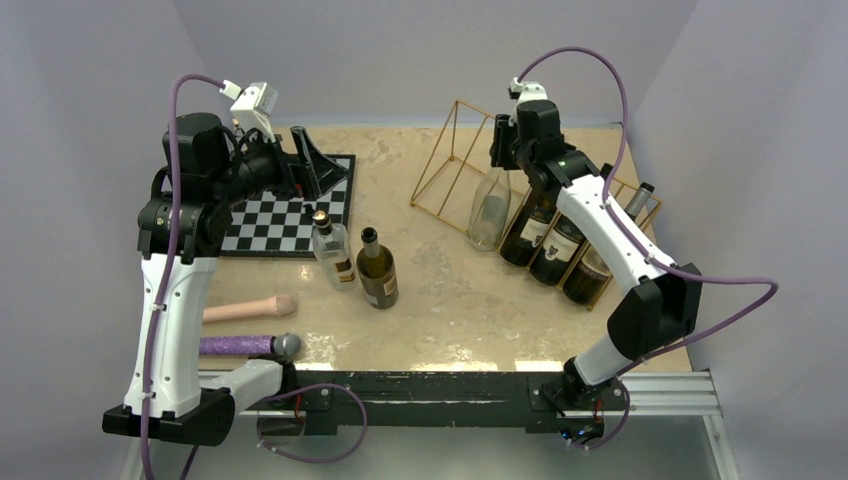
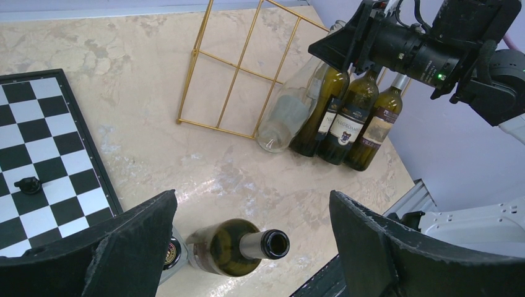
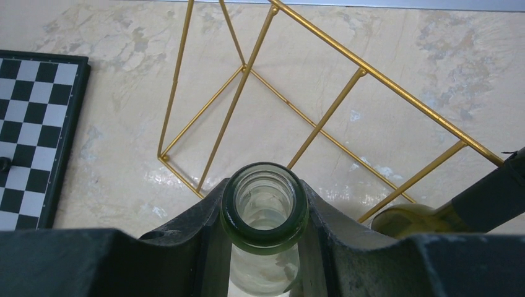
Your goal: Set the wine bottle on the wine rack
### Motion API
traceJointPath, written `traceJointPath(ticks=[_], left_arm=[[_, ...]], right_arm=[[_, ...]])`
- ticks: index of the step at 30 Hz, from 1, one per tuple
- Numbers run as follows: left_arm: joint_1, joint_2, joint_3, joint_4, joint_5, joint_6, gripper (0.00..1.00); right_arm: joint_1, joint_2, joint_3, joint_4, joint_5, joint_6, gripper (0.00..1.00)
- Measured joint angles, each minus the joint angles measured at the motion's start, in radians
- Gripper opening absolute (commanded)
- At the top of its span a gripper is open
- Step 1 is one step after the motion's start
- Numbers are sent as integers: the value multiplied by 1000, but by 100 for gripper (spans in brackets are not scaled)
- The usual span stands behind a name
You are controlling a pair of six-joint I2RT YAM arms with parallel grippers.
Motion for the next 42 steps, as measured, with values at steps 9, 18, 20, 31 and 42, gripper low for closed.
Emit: traceJointPath(ticks=[9,18,20,31,42], left_arm=[[0,1,0,0,0,0,97],[0,-3,-15,-7,1,6,97],[0,-3,-21,-8,3,10,98],[0,-4,-25,-11,3,36,98],[0,-4,-26,-24,3,36,98]], right_arm=[[-39,23,-4,18,32,78,22],[-71,44,-8,36,42,119,34],[-74,46,-8,36,47,125,35],[-78,50,-9,13,89,174,40],[-84,140,37,-73,158,233,50]])
